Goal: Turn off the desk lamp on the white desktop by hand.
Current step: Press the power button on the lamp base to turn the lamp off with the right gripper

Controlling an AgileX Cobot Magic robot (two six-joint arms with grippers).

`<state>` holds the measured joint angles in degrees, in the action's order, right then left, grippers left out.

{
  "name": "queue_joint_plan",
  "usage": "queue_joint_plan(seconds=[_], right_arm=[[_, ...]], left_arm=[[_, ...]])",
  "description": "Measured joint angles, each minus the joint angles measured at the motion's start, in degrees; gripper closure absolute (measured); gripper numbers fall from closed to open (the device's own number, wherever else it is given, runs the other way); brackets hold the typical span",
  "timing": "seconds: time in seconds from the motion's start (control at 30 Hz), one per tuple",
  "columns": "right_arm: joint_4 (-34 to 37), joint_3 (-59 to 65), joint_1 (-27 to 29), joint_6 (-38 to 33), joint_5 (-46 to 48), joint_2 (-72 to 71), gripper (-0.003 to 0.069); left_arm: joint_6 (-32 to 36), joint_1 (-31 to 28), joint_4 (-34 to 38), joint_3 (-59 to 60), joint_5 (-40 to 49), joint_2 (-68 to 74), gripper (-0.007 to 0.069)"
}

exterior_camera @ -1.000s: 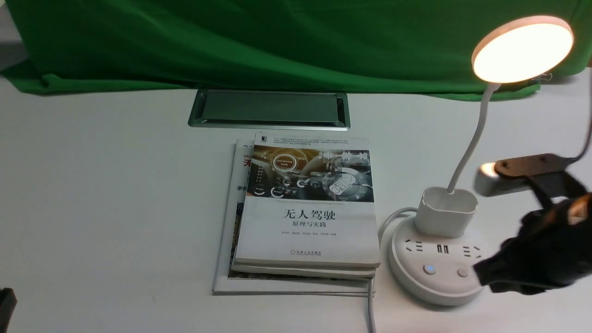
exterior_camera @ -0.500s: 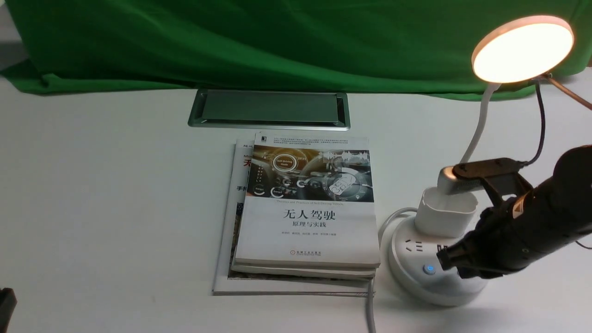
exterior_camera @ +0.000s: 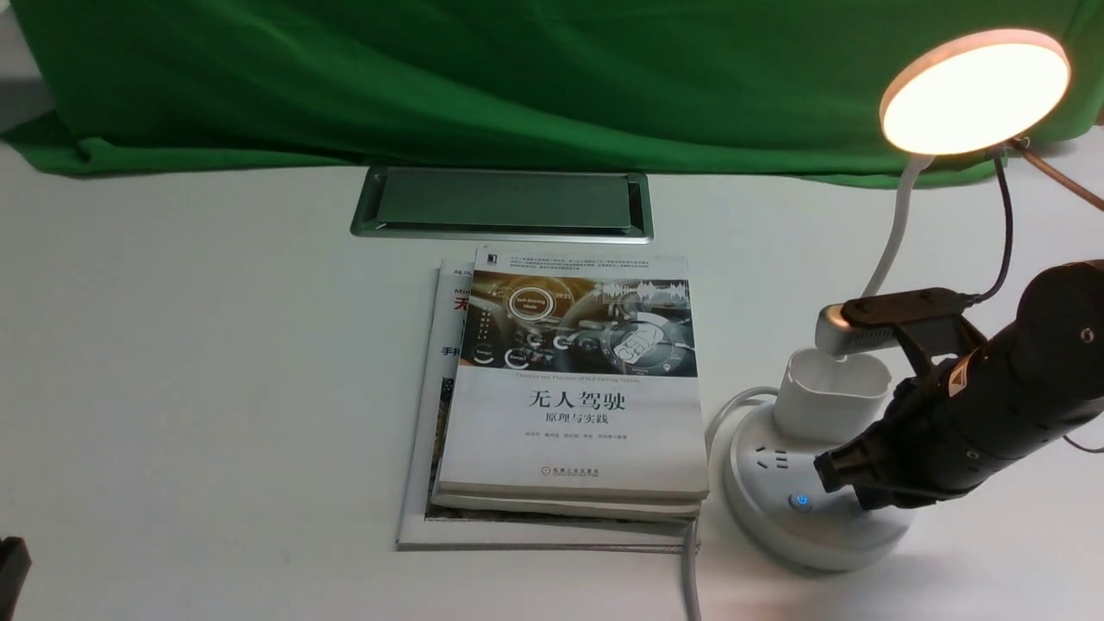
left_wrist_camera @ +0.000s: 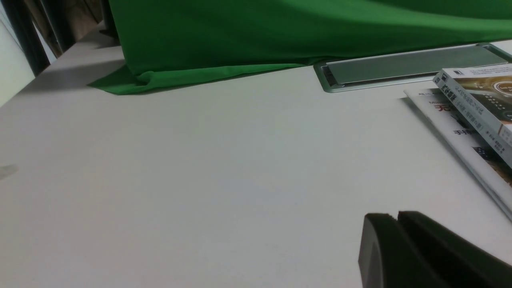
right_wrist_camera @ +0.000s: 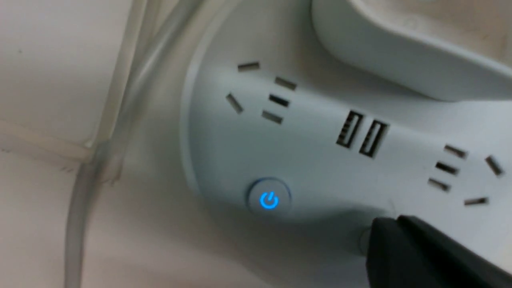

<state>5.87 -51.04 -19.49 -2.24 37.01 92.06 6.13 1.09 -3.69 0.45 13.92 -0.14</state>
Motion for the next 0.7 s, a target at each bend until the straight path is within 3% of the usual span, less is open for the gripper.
queue_joint_plan(seconds=[0.37,0.7], right_arm=[[0.0,-1.2,0.18,0.0,0.92,2.94,0.0621],[0.0,-0.58,0.18,0.0,0.51,-3.12,0.0625]], left_arm=[[0.04,0.0,0.0,0.0,0.0,0.0,0.0605],[0.04,0.0,0.0,0.0,0.0,0.0,0.0605]])
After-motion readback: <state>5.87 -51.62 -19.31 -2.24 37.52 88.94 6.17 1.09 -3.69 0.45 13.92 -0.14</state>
